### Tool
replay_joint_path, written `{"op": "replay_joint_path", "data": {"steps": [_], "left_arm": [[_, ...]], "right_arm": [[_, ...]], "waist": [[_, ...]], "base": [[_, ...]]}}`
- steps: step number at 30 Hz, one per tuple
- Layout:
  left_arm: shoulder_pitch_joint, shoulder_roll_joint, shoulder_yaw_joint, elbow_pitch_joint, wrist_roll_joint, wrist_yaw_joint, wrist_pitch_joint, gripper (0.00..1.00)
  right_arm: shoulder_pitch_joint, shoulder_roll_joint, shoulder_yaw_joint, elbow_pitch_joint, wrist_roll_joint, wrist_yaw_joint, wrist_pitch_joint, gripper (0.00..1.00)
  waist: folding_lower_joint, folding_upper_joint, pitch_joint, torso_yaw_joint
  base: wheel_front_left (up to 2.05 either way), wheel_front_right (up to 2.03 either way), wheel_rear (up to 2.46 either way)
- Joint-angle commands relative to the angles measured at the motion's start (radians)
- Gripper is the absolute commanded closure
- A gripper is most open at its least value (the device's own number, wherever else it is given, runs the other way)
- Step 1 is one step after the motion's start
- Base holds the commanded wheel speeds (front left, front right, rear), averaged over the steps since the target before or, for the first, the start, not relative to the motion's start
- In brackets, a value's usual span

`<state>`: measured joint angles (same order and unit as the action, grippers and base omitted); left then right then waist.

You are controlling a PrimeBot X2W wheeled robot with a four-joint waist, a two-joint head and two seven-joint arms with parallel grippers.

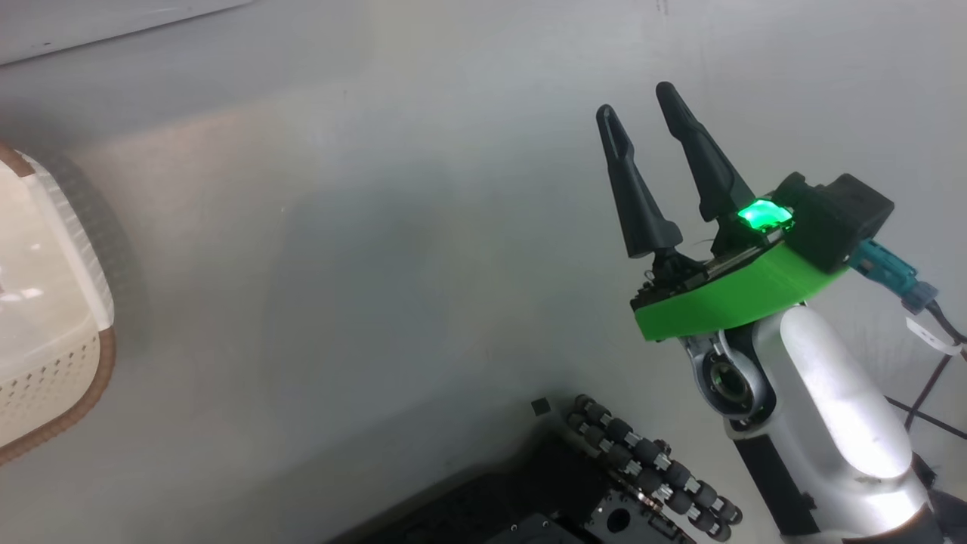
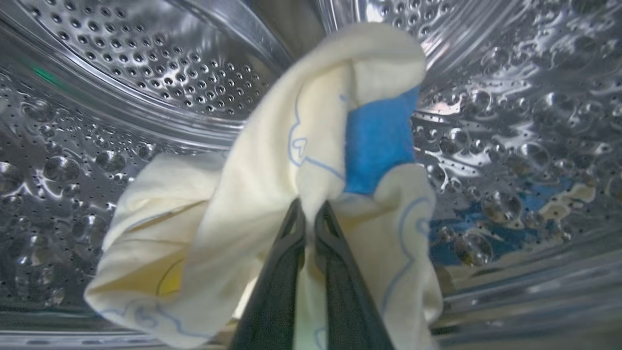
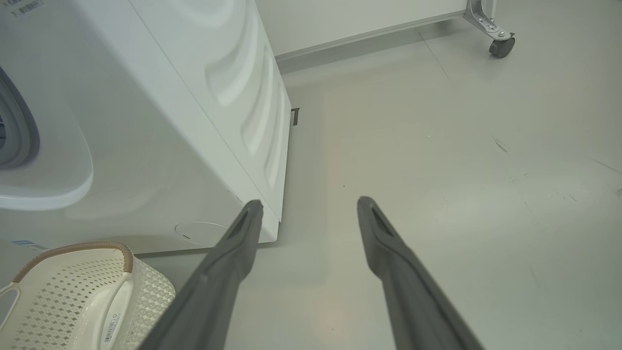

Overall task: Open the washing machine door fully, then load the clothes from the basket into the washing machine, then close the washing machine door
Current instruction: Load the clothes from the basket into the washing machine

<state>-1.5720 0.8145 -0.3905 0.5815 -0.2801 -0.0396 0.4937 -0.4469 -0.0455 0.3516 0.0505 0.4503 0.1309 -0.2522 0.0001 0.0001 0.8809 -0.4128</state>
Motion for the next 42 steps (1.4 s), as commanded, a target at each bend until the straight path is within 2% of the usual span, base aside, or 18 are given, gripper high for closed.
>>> {"op": "replay_joint_path", "data": {"steps": [1, 11, 15, 20, 21, 23, 24, 33, 42], "left_arm": [[-0.043, 0.048, 0.033, -0.011, 0.018, 0.015, -0.066, 1.0], [-0.118, -0.017, 0.134, 0.12, -0.041, 0.095, -0.444, 1.0], [-0.121, -0.038, 0.145, 0.179, -0.06, 0.107, -0.454, 1.0], [-0.131, -0.06, 0.135, 0.243, -0.075, 0.105, -0.405, 1.0], [-0.132, -0.065, 0.135, 0.247, -0.08, 0.103, -0.401, 0.87], [-0.131, -0.073, 0.133, 0.253, -0.087, 0.1, -0.388, 0.47], [-0.13, -0.076, 0.132, 0.254, -0.089, 0.102, -0.387, 0.0], [-0.068, -0.122, 0.14, 0.247, -0.142, 0.093, -0.379, 0.0], [0.044, -0.149, 0.145, 0.232, -0.174, 0.093, -0.454, 0.0]], "right_arm": [[0.011, -0.005, 0.015, -0.034, 0.009, 0.0, -0.009, 0.0], [0.011, -0.005, 0.03, -0.048, 0.023, 0.0, -0.01, 0.0], [0.015, -0.005, 0.029, -0.049, 0.024, 0.0, -0.01, 0.0], [0.015, -0.005, 0.026, -0.047, 0.022, 0.0, -0.01, 0.0], [0.014, -0.005, 0.026, -0.047, 0.021, 0.0, -0.01, 0.0], [0.011, -0.005, 0.023, -0.045, 0.018, 0.0, -0.01, 0.0], [0.01, -0.005, 0.022, -0.044, 0.016, 0.0, -0.01, 0.0], [0.006, -0.005, 0.0, -0.044, -0.007, 0.0, -0.01, 0.0], [0.017, -0.005, -0.034, -0.035, -0.051, 0.0, -0.01, 0.0]], "waist": [[-0.0001, -0.0001, 0.012, -0.014], [-0.0001, -0.0001, 0.041, -0.059], [-0.0001, -0.0001, 0.045, -0.059], [-0.0001, -0.0001, 0.046, -0.051], [-0.0001, -0.0001, 0.045, -0.049], [-0.0001, -0.0001, 0.044, -0.044], [-0.0001, -0.0001, 0.042, -0.042], [-0.0001, -0.0001, 0.012, 0.003], [-0.0001, -0.0001, -0.048, 0.073]], "base": [[0.0, 0.0, 0.0], [0.0, 0.0, 0.0], [0.0, 0.0, 0.0], [0.0, 0.0, 0.0], [0.0, 0.0, 0.0], [0.0, 0.0, 0.0], [0.0, 0.0, 0.0], [0.0, 0.0, 0.0], [0.0, 0.0, 0.0]]}}
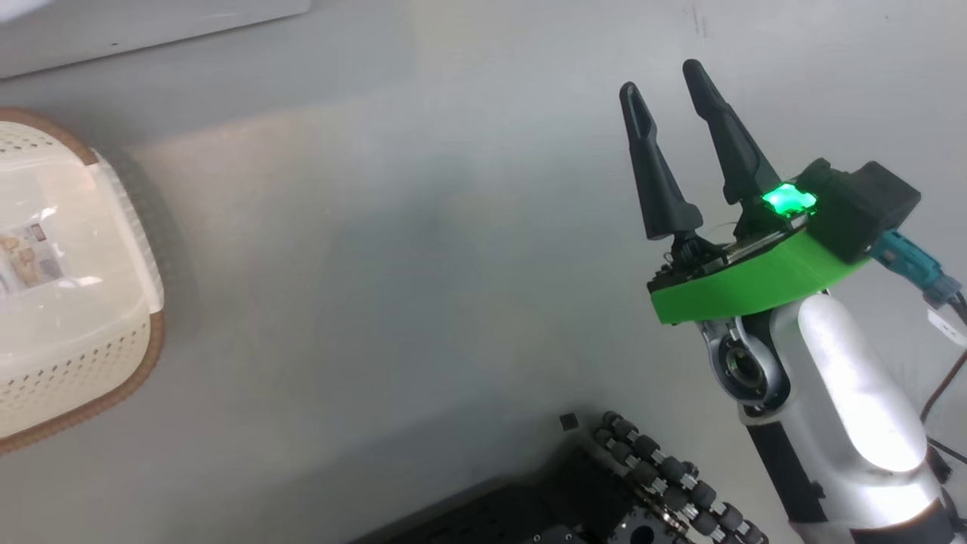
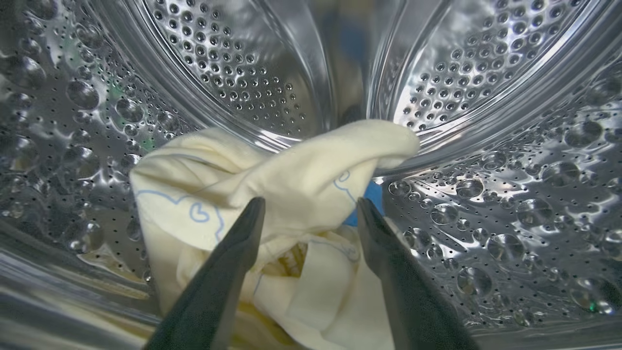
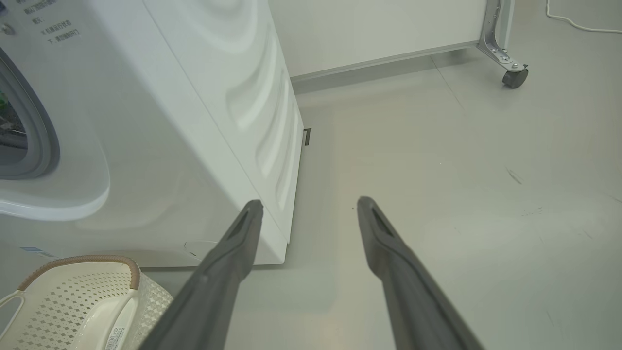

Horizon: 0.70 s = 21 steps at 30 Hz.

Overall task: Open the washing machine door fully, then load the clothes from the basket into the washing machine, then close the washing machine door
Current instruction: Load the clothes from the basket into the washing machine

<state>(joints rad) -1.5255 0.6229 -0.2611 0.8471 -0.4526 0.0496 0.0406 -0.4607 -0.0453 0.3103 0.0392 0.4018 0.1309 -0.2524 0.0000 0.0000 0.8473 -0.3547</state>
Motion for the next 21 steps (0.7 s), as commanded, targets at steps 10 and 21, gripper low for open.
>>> {"op": "replay_joint_path", "data": {"steps": [10, 21], "left_arm": [[0.182, -0.028, 0.047, -0.077, -0.065, 0.022, -0.134, 0.0], [0.484, -0.113, 0.091, -0.192, -0.131, 0.061, -0.269, 0.0]], "right_arm": [[0.049, -0.005, -0.033, -0.004, -0.05, 0.0, -0.009, 0.0], [0.095, -0.005, -0.057, 0.028, -0.102, 0.0, -0.009, 0.0]], "waist": [[0.0, 0.0, -0.107, 0.09], [0.0, 0.0, -0.244, 0.156]], "base": [[0.0, 0.0, 0.0], [0.0, 0.0, 0.0]]}}
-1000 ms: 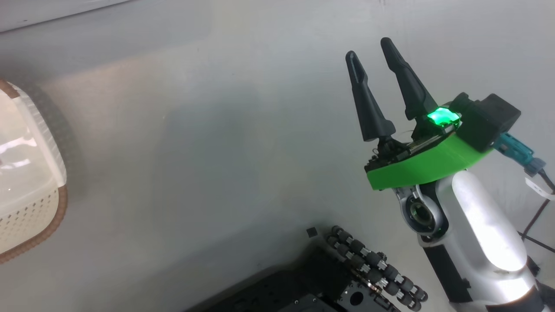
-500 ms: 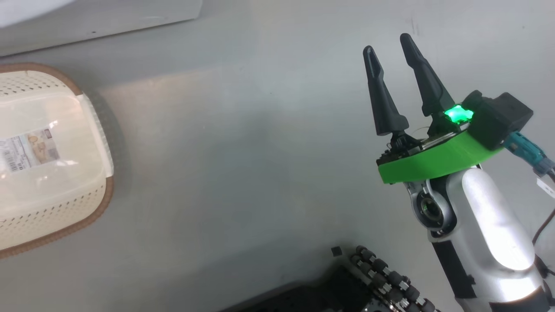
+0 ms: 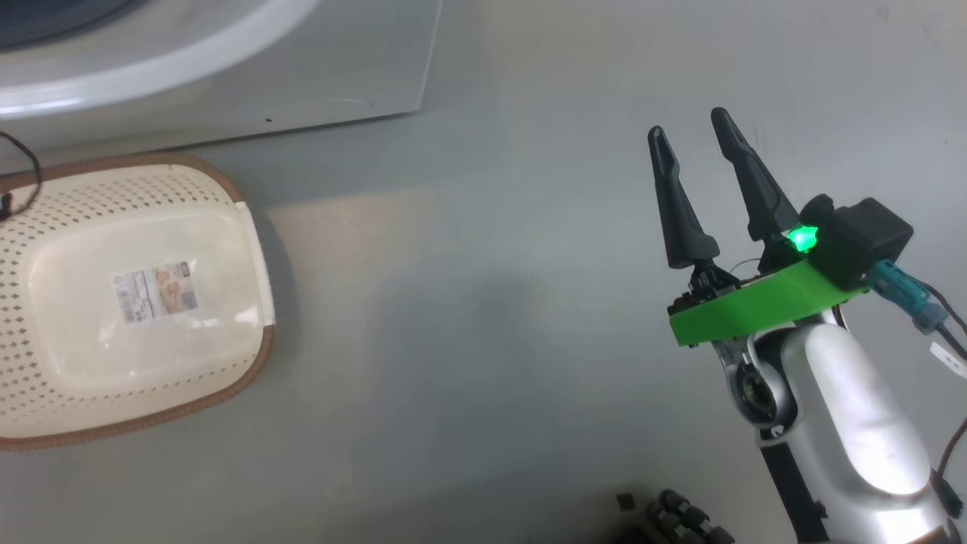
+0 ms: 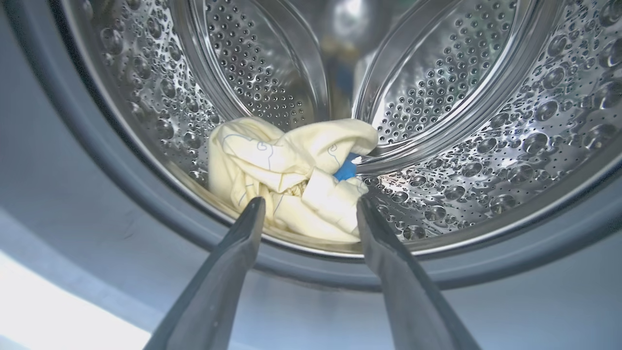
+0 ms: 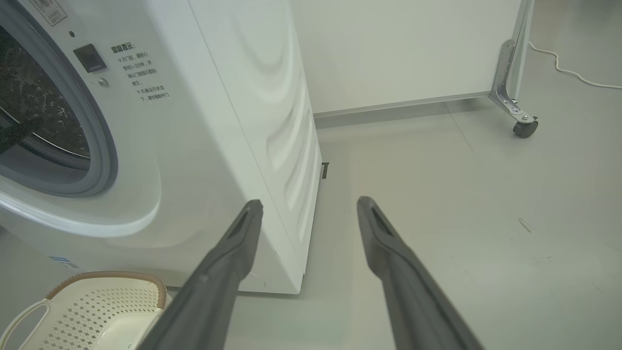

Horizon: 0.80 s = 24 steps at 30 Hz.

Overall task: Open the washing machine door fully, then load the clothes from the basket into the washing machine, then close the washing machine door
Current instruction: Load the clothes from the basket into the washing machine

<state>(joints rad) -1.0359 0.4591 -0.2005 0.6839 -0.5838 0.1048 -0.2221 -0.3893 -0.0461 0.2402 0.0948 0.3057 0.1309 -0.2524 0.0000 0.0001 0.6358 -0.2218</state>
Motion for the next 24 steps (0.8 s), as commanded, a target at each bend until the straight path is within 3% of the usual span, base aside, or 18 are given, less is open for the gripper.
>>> {"op": "replay_joint_path", "data": {"steps": [1, 12, 24], "left_arm": [[0.028, 0.044, 0.034, -0.043, -0.002, 0.012, -0.013, 0.0], [0.421, -0.037, 0.077, -0.303, 0.062, 0.101, -0.039, 0.0], [0.768, -0.164, 0.103, -0.546, 0.154, 0.145, -0.039, 0.0]], "right_arm": [[0.028, -0.004, 0.013, -0.024, -0.01, 0.0, -0.009, 0.0], [0.085, -0.004, -0.002, 0.016, -0.053, 0.0, -0.009, 0.0], [0.164, -0.004, -0.036, 0.042, -0.097, 0.0, 0.01, 0.0]], "waist": [[0.0, -0.0001, -0.047, 0.028], [0.0, -0.0001, -0.21, 0.081], [0.0, -0.0001, -0.369, 0.157]], "base": [[0.0, 0.0, 0.0], [0.0, 0.0, 0.0], [0.0, 0.0, 0.0]]}}
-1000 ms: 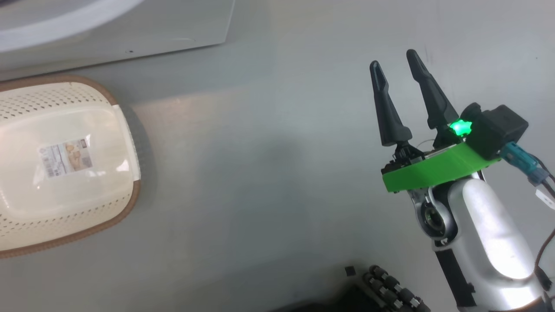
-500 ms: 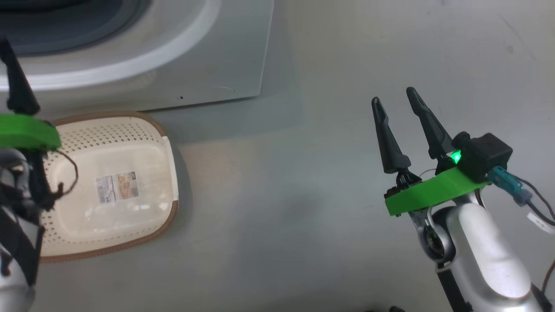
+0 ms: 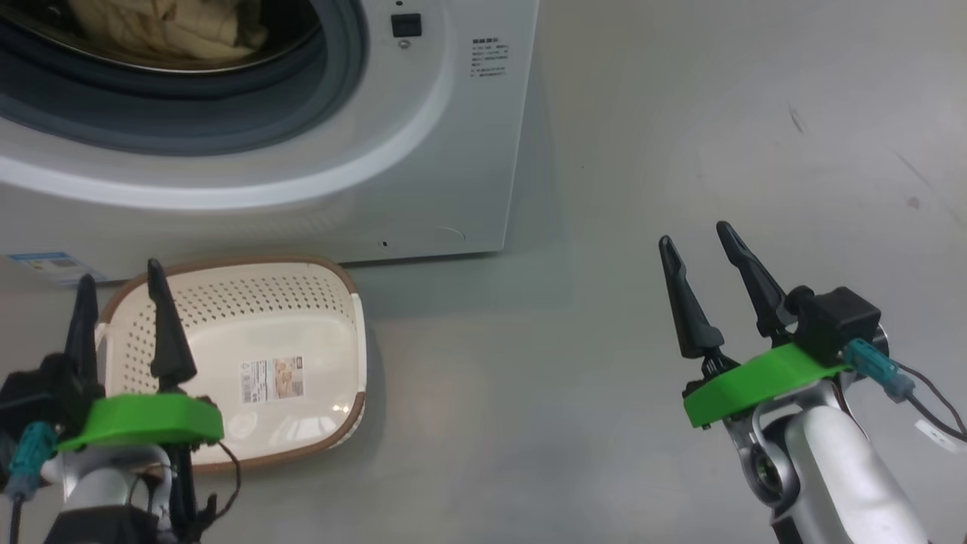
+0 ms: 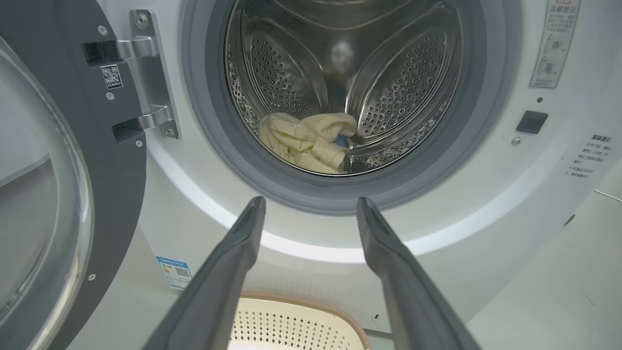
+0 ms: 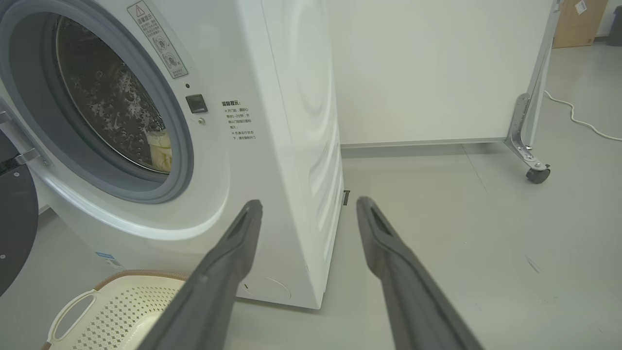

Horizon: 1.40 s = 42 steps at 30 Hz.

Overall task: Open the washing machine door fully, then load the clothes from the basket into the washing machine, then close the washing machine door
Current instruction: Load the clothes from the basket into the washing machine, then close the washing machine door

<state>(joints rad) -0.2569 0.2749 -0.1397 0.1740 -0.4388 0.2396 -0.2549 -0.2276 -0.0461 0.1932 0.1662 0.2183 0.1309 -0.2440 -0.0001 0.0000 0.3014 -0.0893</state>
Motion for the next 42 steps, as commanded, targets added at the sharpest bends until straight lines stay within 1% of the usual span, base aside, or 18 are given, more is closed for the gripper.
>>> {"op": "replay_joint_path", "data": {"steps": [1, 9, 16, 29, 32, 42], "left_arm": [[0.014, 0.015, 0.043, -0.052, 0.017, 0.011, -0.007, 0.0], [0.176, -0.026, 0.031, -0.166, 0.066, 0.012, -0.007, 0.0], [0.266, -0.036, -0.01, -0.19, 0.084, -0.005, -0.007, 0.0], [0.312, -0.034, -0.044, -0.183, 0.084, -0.007, 0.016, 0.0], [0.314, -0.034, -0.046, -0.188, 0.074, -0.014, 0.02, 0.0], [0.321, -0.023, -0.063, -0.192, 0.086, -0.008, 0.03, 0.0]], "right_arm": [[0.012, -0.004, 0.007, -0.029, -0.012, 0.0, 0.007, 0.0], [0.09, -0.008, -0.026, -0.057, -0.033, 0.0, 0.049, 0.0], [0.162, -0.01, -0.042, -0.084, -0.048, 0.0, 0.081, 0.0], [0.244, -0.007, -0.055, -0.133, -0.058, 0.0, 0.122, 0.0], [0.256, -0.007, -0.058, -0.141, -0.057, 0.0, 0.126, 0.0], [0.275, -0.005, -0.059, -0.158, -0.059, 0.0, 0.137, 0.0]], "waist": [[0.0001, 0.0, -0.051, 0.031], [0.0001, 0.0, -0.138, 0.078], [0.0001, 0.0, -0.209, 0.093], [0.0001, 0.0, -0.286, 0.085], [0.0001, 0.0, -0.293, 0.083], [0.0001, 0.0, -0.302, 0.081]], "base": [[0.0, 0.0, 0.0], [0.0, 0.0, 0.0], [0.0, 0.0, 0.0], [0.0, 0.0, 0.0], [0.0, 0.0, 0.0], [0.0, 0.0, 0.0]]}}
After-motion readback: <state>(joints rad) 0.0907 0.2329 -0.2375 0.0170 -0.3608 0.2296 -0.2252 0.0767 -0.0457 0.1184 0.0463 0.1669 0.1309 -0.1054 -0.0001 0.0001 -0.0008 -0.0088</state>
